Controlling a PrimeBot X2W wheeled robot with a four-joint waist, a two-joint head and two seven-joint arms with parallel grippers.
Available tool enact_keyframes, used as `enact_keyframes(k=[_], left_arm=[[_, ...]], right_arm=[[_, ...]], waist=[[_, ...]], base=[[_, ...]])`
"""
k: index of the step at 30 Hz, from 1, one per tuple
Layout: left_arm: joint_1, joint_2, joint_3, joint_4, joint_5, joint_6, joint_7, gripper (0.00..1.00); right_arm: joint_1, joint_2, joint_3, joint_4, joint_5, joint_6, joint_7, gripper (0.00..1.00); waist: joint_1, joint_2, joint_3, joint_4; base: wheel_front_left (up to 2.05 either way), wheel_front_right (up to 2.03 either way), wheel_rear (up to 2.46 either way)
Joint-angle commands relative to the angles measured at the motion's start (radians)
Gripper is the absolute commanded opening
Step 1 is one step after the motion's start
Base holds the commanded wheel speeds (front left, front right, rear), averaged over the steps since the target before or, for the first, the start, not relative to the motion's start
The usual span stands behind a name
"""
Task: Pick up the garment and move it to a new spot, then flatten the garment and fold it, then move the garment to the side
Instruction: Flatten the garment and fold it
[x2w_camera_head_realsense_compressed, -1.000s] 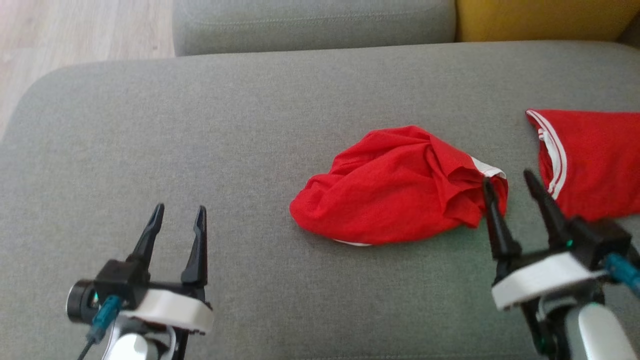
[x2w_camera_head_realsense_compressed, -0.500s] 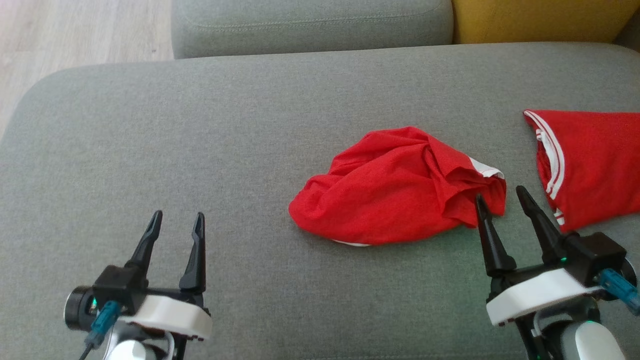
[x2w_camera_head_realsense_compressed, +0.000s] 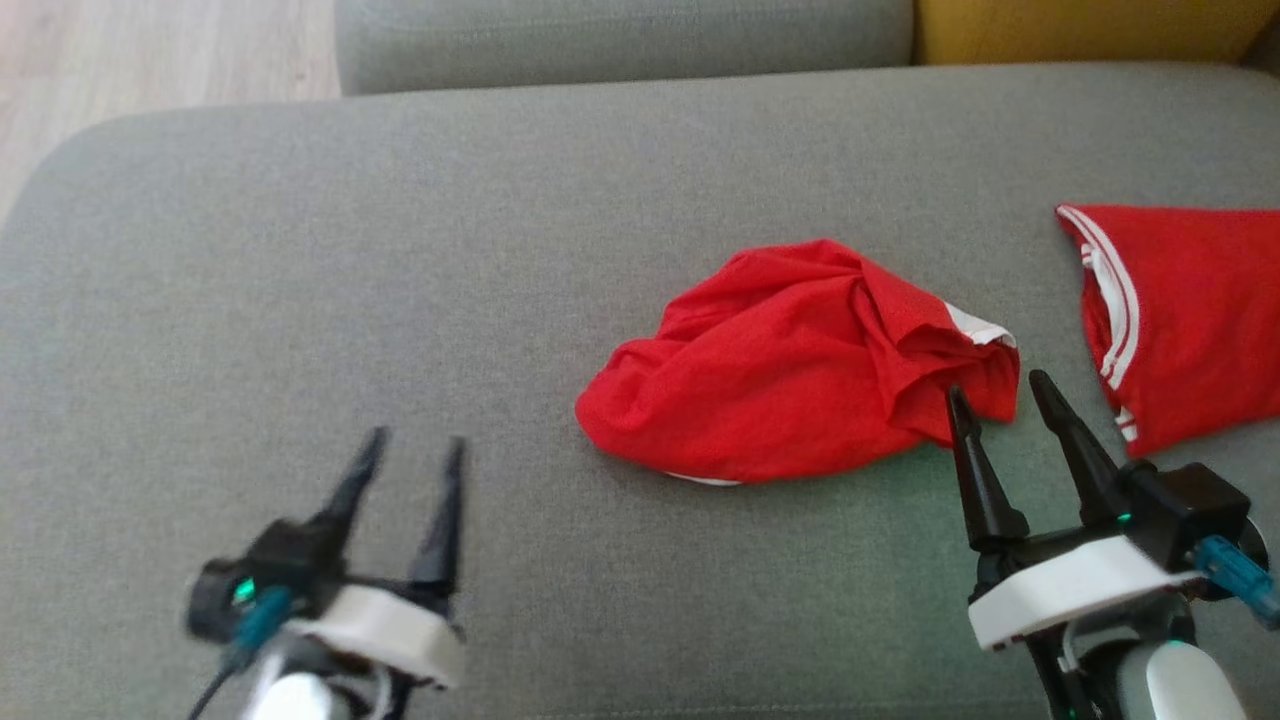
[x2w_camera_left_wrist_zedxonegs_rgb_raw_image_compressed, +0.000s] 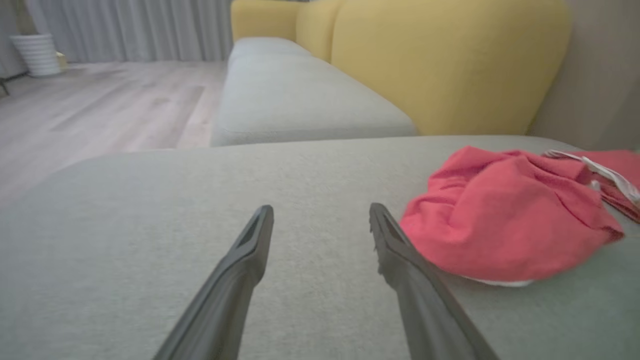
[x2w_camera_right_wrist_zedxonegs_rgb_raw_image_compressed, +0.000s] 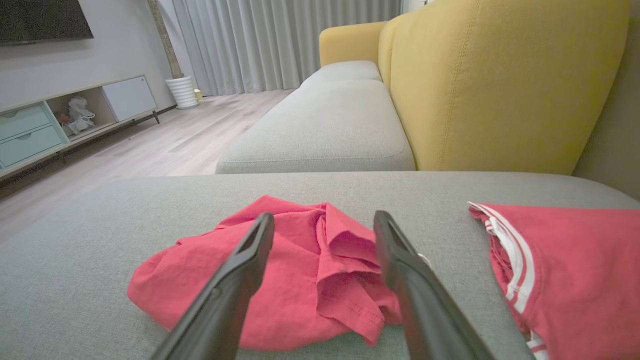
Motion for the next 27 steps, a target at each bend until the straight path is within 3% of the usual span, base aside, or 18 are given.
enact_keyframes(k=[1,6,15,16,17,27], left_arm=[[-0.089,-0.003,0.000,-0.011,0.001,-0.021,0.018,1.00],[-0.180,-0.045,-0.084,0.090,-0.006,-0.079,0.069,1.00],[-0.318,-0.077,-0.138,0.286,-0.041,-0.121,0.080,1.00],[-0.330,-0.079,-0.142,0.303,-0.047,-0.125,0.078,0.44],[-0.339,-0.080,-0.144,0.318,-0.055,-0.128,0.075,0.00],[-0.313,-0.057,-0.128,0.299,-0.105,-0.126,0.020,0.00]], right_arm=[[-0.046,0.000,0.024,-0.038,0.006,0.007,0.002,1.00],[-0.074,0.002,0.041,-0.034,0.012,0.007,-0.002,1.00],[-0.107,0.006,0.052,-0.015,0.023,0.007,-0.019,1.00],[-0.109,0.006,0.052,-0.012,0.024,0.007,-0.022,1.00],[-0.109,0.007,0.050,-0.009,0.026,0.007,-0.025,1.00],[-0.106,0.009,0.036,0.015,0.046,0.007,-0.042,1.00]], waist=[[0.0000,0.0000,0.024,-0.008],[0.0000,0.0000,0.076,-0.041],[0.0000,0.0000,0.145,-0.108],[0.0000,0.0000,0.148,-0.113],[0.0000,0.0000,0.152,-0.116],[0.0000,0.0000,0.141,-0.100]], base=[[0.00,0.00,0.00],[0.00,0.00,0.00],[0.00,0.00,0.00],[0.00,0.00,0.00],[0.00,0.00,0.00],[0.00,0.00,0.00]])
